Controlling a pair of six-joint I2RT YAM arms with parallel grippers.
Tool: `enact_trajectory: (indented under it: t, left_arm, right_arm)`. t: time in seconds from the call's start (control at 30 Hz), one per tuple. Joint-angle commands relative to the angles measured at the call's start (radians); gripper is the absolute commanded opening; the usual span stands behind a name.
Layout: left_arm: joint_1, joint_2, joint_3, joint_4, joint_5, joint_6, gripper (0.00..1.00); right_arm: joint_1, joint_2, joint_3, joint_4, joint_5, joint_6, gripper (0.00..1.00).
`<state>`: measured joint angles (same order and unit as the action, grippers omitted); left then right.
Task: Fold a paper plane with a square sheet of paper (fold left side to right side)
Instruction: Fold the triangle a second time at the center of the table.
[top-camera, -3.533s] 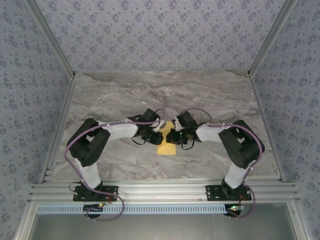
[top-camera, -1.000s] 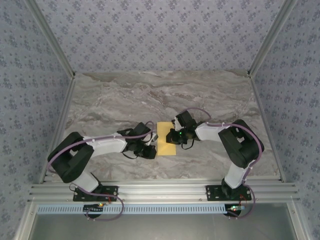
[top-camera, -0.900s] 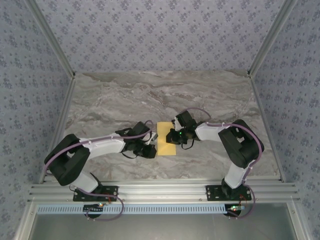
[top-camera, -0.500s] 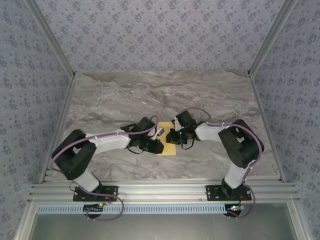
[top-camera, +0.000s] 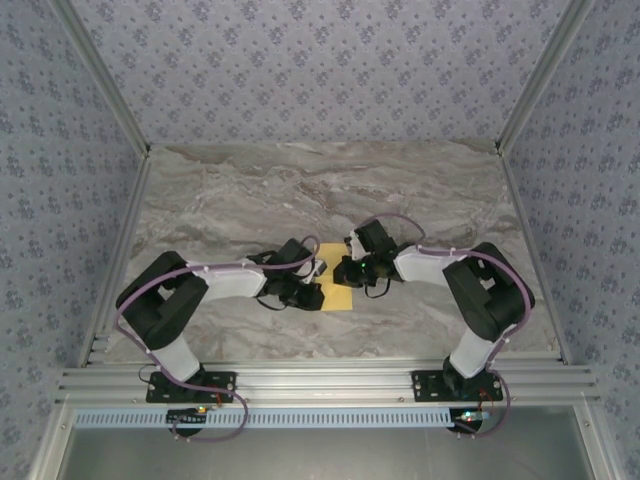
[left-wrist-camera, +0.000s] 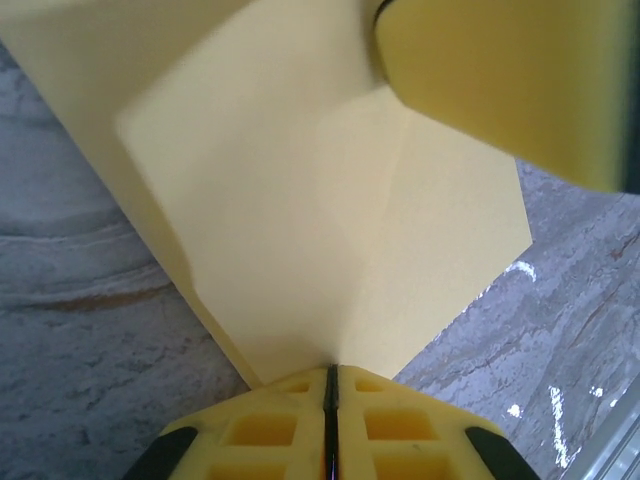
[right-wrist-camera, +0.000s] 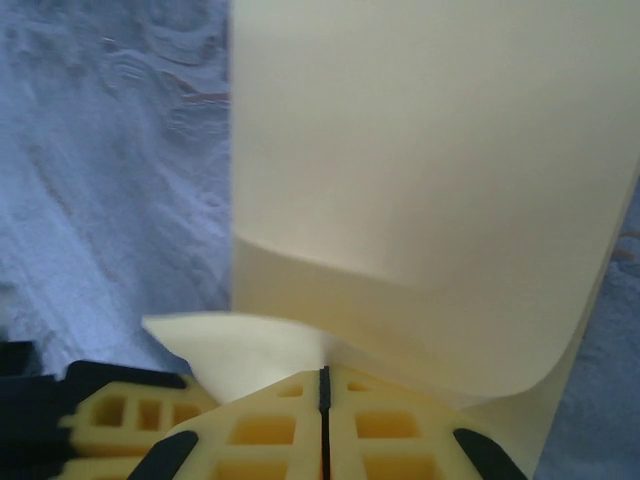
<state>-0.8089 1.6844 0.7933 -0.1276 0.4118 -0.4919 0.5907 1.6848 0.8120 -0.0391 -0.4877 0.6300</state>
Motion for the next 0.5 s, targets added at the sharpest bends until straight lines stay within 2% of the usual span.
enact_trajectory:
  t: [0.0, 0.47]
  left_arm:
    - [0.0, 0.018, -0.04, -0.009, -0.011, -0.008, 0.07]
    - [0.005, 0.018, -0.042, -0.016, -0.022, -0.01, 0.07]
  right_arm:
    - [0.007, -0.059, -0.021, -0.01, -0.032, -0.018, 0.08]
    - [0.102, 0.034, -0.011, 0.021, -0.037, 0.042, 0.08]
